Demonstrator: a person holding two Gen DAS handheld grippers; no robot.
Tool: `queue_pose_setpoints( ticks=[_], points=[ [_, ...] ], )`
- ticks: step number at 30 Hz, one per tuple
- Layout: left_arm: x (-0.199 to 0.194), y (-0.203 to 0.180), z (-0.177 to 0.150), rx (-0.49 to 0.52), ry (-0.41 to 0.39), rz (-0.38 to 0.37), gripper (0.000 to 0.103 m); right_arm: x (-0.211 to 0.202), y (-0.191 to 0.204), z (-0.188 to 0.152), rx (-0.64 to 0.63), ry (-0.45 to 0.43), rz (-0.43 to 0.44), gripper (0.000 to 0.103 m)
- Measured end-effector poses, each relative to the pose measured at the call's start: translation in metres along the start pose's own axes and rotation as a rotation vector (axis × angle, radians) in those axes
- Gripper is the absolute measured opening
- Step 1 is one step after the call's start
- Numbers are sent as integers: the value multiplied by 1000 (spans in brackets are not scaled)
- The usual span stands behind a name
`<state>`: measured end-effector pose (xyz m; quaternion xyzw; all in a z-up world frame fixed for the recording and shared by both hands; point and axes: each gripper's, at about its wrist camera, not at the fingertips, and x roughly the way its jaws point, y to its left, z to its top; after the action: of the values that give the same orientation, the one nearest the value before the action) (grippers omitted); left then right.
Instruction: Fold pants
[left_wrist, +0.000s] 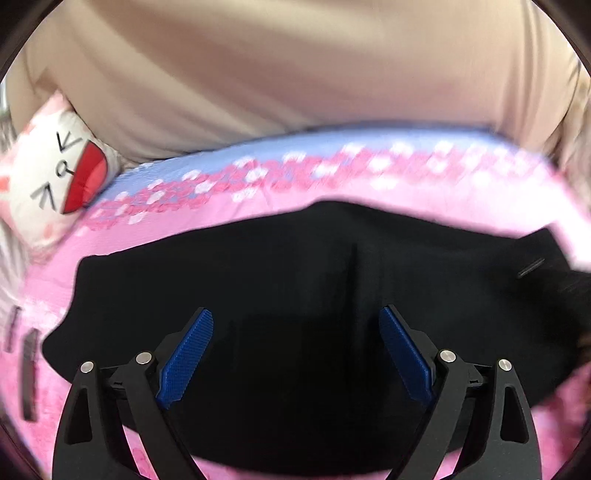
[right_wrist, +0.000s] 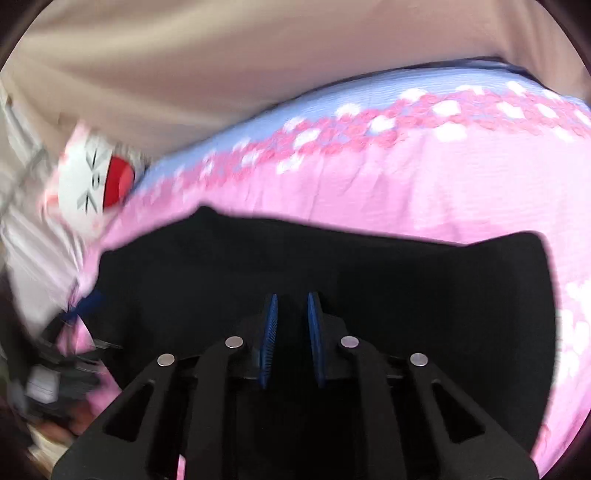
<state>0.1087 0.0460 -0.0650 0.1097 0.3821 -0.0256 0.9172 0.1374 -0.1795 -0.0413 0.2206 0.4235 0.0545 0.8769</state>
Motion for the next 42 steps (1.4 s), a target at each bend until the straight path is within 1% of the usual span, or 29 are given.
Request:
queue_pose_setpoints(
  ticks=[1, 2, 3, 4, 6, 7, 8, 10, 11, 12, 13, 15, 16, 19, 20, 21, 23, 25, 26, 27, 28, 30, 31, 32, 33, 35, 37, 39, 42],
  points=[
    [6, -4, -2, 8, 9, 20, 90, -9, 7, 1, -48, -38, 1, 19],
    [9, -5, -3, 3, 9, 14, 90, -7, 9, 2, -89, -33, -25, 17],
    [11, -4, -4, -17, 8, 9, 91, -1, 5, 3, -96, -12, -61, 16],
    [11, -4, -4, -29, 13, 6, 92, 8, -14, 3, -51, 14, -90, 6],
    [9, -3, -4, -36, 23, 10, 92, -5, -30, 4, 62, -4, 2, 8],
    [8, -3, -4, -36, 26, 12, 92, -16, -28, 3, 49, -33, -3, 13],
    [8, -2, -4, -37, 29, 12, 92, -24, -24, 2, 20, -63, -3, 13],
    [9, -2, -4, -47, 36, 14, 92, -19, -28, 1, -12, -40, -38, 9],
    [9, -2, -4, -53, 38, 14, 92, -9, -39, -1, -3, -7, -94, 5],
    [10, -3, -4, -55, 40, 14, 92, -11, -46, -2, 29, -21, -57, 5],
    [9, -4, -4, -53, 41, 22, 92, -16, -47, -2, 58, -23, -42, 6],
    [7, -6, -4, -45, 40, 34, 92, -30, -34, -3, 19, -65, -78, 12],
    [5, -5, -3, -46, 39, 34, 92, -35, -25, -5, -14, -82, -91, 12],
    [-3, 5, -3, -87, 29, 31, 92, -38, -13, -11, -44, -76, -114, 12],
    [-7, 13, -4, -117, 18, 28, 92, -38, -9, -12, -55, -73, -121, 12],
    [-14, 29, -6, -176, 6, 24, 92, -40, -3, -16, -76, -73, -127, 12],
    [-25, 77, -11, -328, 0, 27, 92, -43, 5, -24, -93, -71, -121, 12],
    [-28, 121, -20, -471, 15, 46, 92, -41, 14, -28, -102, -61, -85, 12],
    [-27, 143, -27, -538, 25, 62, 92, -40, 22, -30, -116, -56, -66, 12],
    [-24, 170, -36, -609, 44, 99, 91, -38, 33, -30, -138, -50, -51, 13],
    [-21, 187, -44, -655, 59, 135, 90, -35, 47, -31, -171, -49, -35, 13],
    [-18, 219, -62, -718, 73, 201, 90, -29, 75, -32, -231, -38, 5, 13],
    [-18, 226, -67, -734, 77, 216, 90, -26, 84, -32, -250, -35, 12, 13],
    [-18, 239, -78, -785, 86, 231, 90, -23, 95, -32, -272, -30, 17, 13],
    [-20, 246, -85, -824, 81, 219, 90, -21, 103, -32, -286, -23, 22, 13],
    [-14, 261, -98, -913, 84, 157, 90, -14, 120, -32, -317, -10, 29, 13],
    [-3, 268, -102, -924, 112, 121, 90, -7, 133, -33, -342, 9, 35, 13],
    [3, 267, -94, -873, 105, 136, 90, -2, 144, -35, -357, 17, 36, 13],
    [11, 266, -86, -862, 96, 128, 90, 3, 155, -38, -373, 29, 27, 13]
  ],
)
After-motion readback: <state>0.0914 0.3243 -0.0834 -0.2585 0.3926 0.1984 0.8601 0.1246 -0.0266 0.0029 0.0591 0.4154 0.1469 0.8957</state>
